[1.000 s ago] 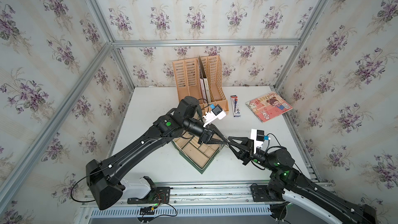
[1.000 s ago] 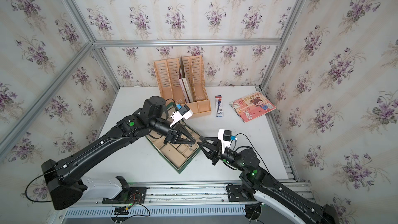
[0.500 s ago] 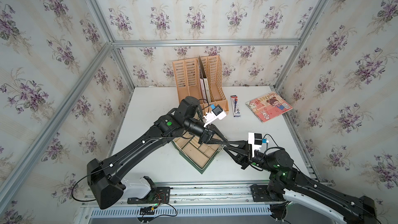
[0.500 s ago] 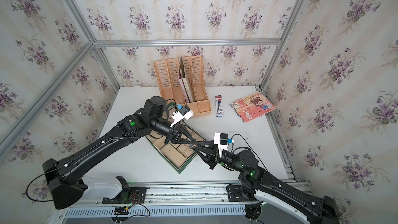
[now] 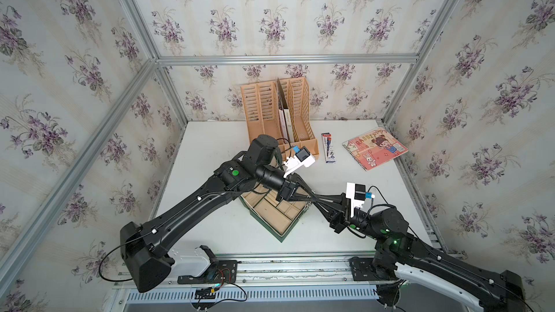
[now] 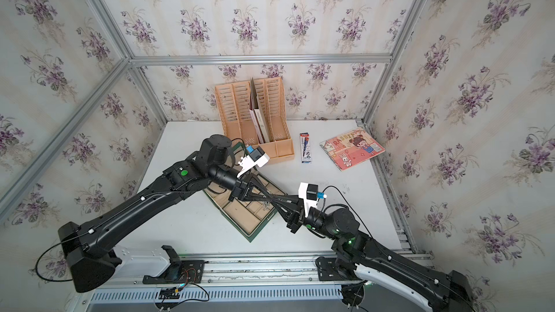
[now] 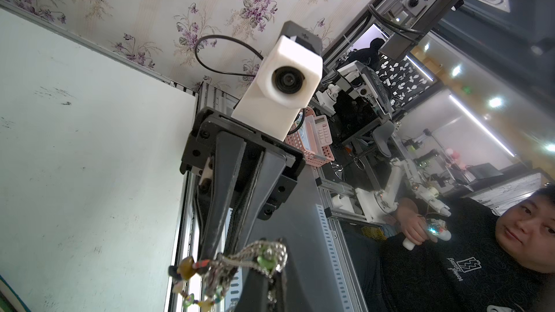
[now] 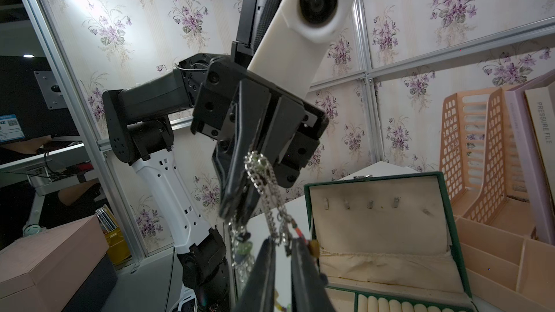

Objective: Put jewelry chain into jewelry box
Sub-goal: Pick up the necklace from the center of the board.

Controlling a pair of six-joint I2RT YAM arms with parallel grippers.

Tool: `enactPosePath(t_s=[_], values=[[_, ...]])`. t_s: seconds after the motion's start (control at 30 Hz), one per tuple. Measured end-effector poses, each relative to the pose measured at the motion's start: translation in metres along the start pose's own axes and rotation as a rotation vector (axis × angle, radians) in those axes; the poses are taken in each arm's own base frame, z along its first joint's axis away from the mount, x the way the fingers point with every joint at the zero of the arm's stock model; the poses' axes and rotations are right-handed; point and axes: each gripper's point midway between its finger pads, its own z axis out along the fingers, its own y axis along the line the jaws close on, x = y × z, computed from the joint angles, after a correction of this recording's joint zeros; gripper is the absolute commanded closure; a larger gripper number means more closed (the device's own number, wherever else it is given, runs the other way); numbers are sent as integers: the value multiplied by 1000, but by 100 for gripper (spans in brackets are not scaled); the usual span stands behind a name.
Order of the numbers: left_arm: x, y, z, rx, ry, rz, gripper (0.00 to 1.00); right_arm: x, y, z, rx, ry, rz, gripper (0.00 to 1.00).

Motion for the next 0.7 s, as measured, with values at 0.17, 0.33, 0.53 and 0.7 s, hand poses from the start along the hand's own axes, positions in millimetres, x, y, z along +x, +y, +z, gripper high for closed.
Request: enactPosePath(t_s=[0.17, 0.33, 0.53, 0.7], values=[[1, 1, 0, -2, 1, -3, 100, -1, -1, 2, 9, 0, -2, 85], [1, 1, 0, -2, 0, -2, 100, 0, 0, 5, 2, 8, 1, 90], [1, 0, -1, -9, -3, 1, 100, 0, 3, 5, -12, 7, 3, 100], [3, 2, -2, -25, -7, 5, 100, -11, 9, -2, -27, -29, -1, 100]])
